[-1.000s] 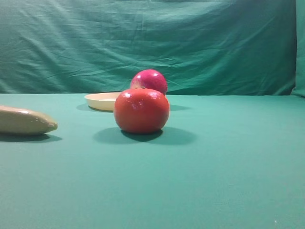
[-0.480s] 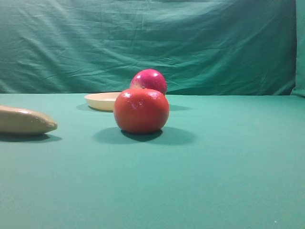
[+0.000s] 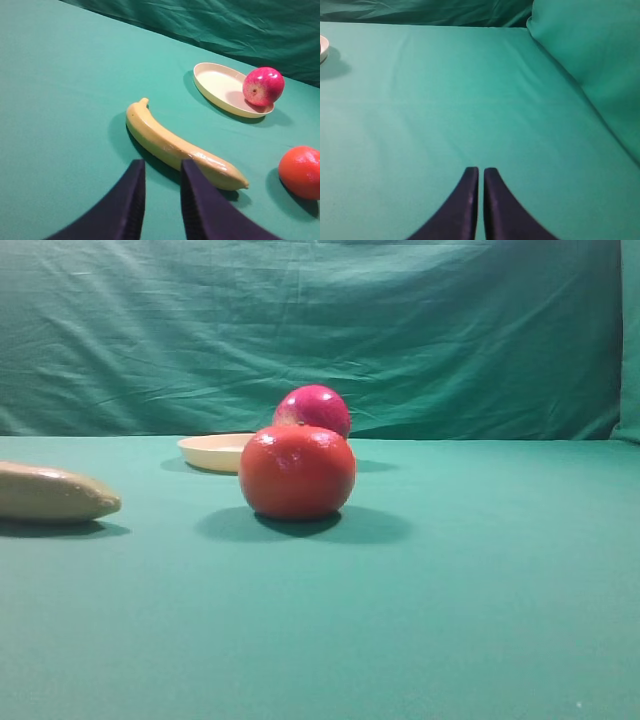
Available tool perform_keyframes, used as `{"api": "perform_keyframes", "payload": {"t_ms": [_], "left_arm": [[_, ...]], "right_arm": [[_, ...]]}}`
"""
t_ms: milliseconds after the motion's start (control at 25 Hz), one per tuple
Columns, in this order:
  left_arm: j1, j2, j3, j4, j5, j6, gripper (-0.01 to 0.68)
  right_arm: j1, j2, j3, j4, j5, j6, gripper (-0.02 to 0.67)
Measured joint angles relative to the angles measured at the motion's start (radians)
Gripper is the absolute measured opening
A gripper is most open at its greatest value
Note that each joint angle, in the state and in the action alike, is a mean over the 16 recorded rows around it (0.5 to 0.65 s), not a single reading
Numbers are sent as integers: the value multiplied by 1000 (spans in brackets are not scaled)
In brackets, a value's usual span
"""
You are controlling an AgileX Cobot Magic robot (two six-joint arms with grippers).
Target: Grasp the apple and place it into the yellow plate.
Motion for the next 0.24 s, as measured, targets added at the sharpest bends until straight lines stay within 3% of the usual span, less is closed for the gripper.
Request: {"api": "perform_keyframes", "payload": {"t_ms": [240], "left_arm": [[0, 0, 0, 0, 0, 0, 157]], "right_arm": [[0, 0, 0, 0, 0, 0, 0]]}}
